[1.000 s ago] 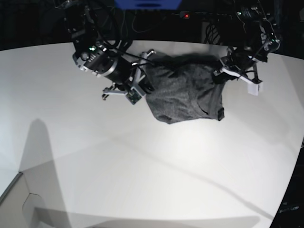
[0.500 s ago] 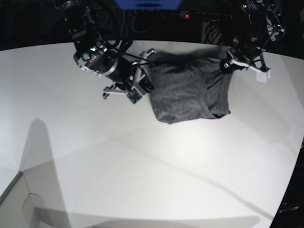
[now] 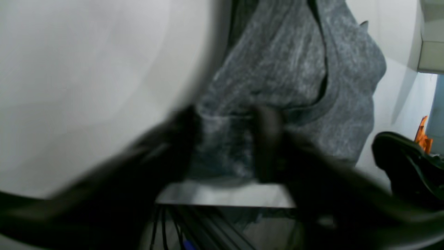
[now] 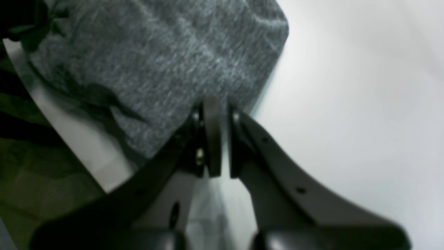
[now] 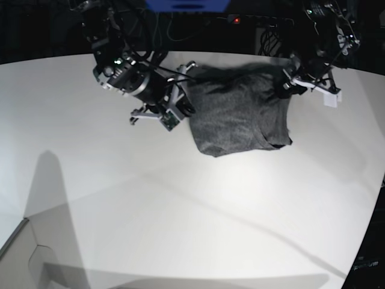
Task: Layout the t-shirt on the table in an organized manner, then fold the t-shirt properly
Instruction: 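Grasp the bundle edges with both grippers and square it, then push the folded bundle with the left gripper to flatten and shape it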
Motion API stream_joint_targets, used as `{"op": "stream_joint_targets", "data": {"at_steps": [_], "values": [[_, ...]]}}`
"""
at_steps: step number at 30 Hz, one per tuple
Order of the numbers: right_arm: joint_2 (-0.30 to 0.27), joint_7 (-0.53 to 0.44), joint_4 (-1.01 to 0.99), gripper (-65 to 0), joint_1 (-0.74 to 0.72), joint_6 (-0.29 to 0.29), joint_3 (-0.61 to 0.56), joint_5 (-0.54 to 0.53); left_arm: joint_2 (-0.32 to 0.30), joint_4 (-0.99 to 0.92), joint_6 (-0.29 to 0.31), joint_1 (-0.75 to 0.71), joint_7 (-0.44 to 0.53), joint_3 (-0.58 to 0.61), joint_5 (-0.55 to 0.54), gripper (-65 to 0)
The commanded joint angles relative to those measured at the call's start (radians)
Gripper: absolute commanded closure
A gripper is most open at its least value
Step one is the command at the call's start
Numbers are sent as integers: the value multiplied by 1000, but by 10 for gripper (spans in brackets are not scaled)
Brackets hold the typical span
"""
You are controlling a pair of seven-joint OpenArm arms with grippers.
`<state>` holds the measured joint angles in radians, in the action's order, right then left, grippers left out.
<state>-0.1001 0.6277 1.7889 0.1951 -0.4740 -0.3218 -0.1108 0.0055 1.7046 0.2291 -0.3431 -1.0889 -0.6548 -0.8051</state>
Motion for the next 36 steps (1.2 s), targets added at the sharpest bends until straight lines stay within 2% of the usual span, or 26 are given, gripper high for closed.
{"op": "stream_joint_targets", "data": {"at_steps": [1,3,6,10,16,23,32,36], "values": [[-2,-22,22,-23,-6,-6,0,-13,-8,21,5,-1,2,-4,-20,-342],[-17,-22,24,-23,-6,-6,2,-13,-8,39,5,-4,0,-6,-20,-432],[-20,-22,24,-23,-6,-6,2,-13,-8,90,5,-34,5,-6,-20,-519],[-46,-22,36,-23,-4,-6,14,-14,-8,150,5,-34,10,-6,-18,-572],[-54,-24,71,-23,20,-6,85,-14,-8,116,-4,65,2,3,6,-594],[-57,-22,82,-23,51,-7,184,-14,-8,-51,2,192,0,10,152,-594],[-92,-22,84,-23,66,-7,204,-14,-22,-143,2,229,11,191,169,-593],[-92,-22,84,-23,70,-7,204,-14,-22,-199,3,236,13,208,169,-590]]}}
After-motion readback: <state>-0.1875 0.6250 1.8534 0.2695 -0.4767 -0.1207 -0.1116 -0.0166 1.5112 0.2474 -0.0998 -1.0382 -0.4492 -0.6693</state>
